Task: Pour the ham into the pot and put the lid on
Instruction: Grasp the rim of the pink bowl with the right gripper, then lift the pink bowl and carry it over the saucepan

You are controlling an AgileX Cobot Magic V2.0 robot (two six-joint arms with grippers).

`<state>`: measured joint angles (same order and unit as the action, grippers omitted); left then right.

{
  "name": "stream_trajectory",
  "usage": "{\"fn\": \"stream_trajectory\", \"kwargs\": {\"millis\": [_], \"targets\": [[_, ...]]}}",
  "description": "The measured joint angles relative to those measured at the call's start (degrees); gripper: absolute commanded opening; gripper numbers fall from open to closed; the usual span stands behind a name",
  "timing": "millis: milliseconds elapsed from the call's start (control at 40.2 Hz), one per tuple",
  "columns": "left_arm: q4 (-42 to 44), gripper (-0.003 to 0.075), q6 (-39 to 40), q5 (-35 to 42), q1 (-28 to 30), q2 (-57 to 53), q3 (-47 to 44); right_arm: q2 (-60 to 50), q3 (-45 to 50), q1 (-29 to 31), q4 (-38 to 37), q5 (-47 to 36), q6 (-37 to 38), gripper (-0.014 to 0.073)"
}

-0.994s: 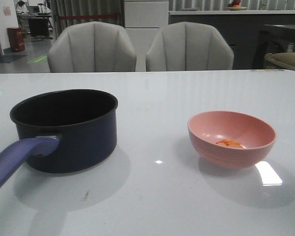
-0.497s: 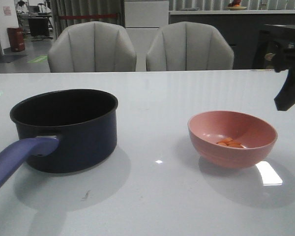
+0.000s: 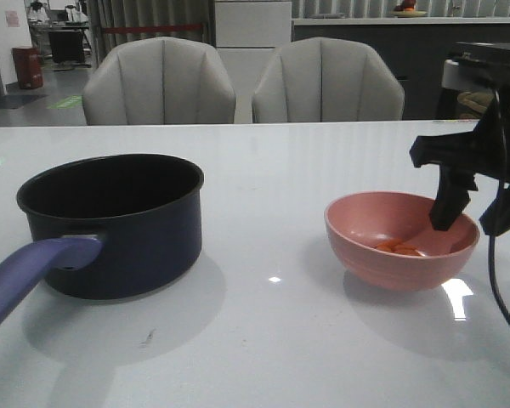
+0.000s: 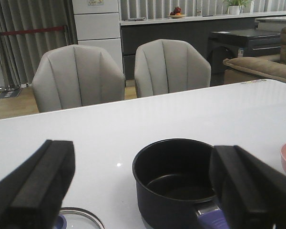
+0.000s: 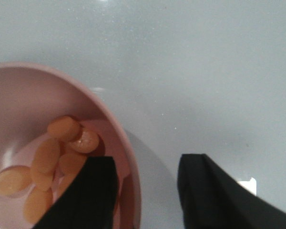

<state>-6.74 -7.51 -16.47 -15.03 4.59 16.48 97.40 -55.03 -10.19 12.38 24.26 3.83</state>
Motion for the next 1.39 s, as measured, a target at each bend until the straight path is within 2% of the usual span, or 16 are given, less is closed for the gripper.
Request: {"fn": "stream_trajectory", "kwargs": {"millis": [75, 149, 522, 671, 895, 994, 1119, 1392], "targets": [[0.0, 0.0606, 0.0, 0.0, 0.0, 0.0, 0.0, 1.5, -0.1, 0.0, 0.1, 0.0, 0.0, 0.0118], [0.0, 0.0606, 0.0, 0.0, 0.0, 0.0, 0.0, 1.9, -0.1, 0.0, 0.9, -0.3, 0.0, 0.0150], [0.0, 0.0606, 0.0, 0.0, 0.0, 0.0, 0.0, 1.3, -1.1, -0.9, 3.1, -5.4, -1.2, 0.0137], [0.0, 0.0606, 0.0, 0.0, 0.0, 0.0, 0.0, -1.3, -4.9, -6.5, 3.2, -5.6, -6.7, 0.0137], [0.0, 0.0606, 0.0, 0.0, 0.0, 0.0, 0.0, -2.7, -11.6, -17.2, 3.5, -8.9, -9.6, 0.0137], [0.0, 0.0606, 0.0, 0.0, 0.0, 0.0, 0.0, -2.7, -13.4, -21.9, 3.1, -14.1, -11.5, 0.0137], [0.0, 0.0606, 0.0, 0.0, 0.0, 0.0, 0.0, -1.4, -13.9, -26.2, 1.3, -24.6, -13.6, 0.0137], [0.0, 0.0606, 0.0, 0.0, 0.0, 0.0, 0.0, 7.0, -13.9, -30.0, -6.8, -48.7, -15.1, 0.0137]]}}
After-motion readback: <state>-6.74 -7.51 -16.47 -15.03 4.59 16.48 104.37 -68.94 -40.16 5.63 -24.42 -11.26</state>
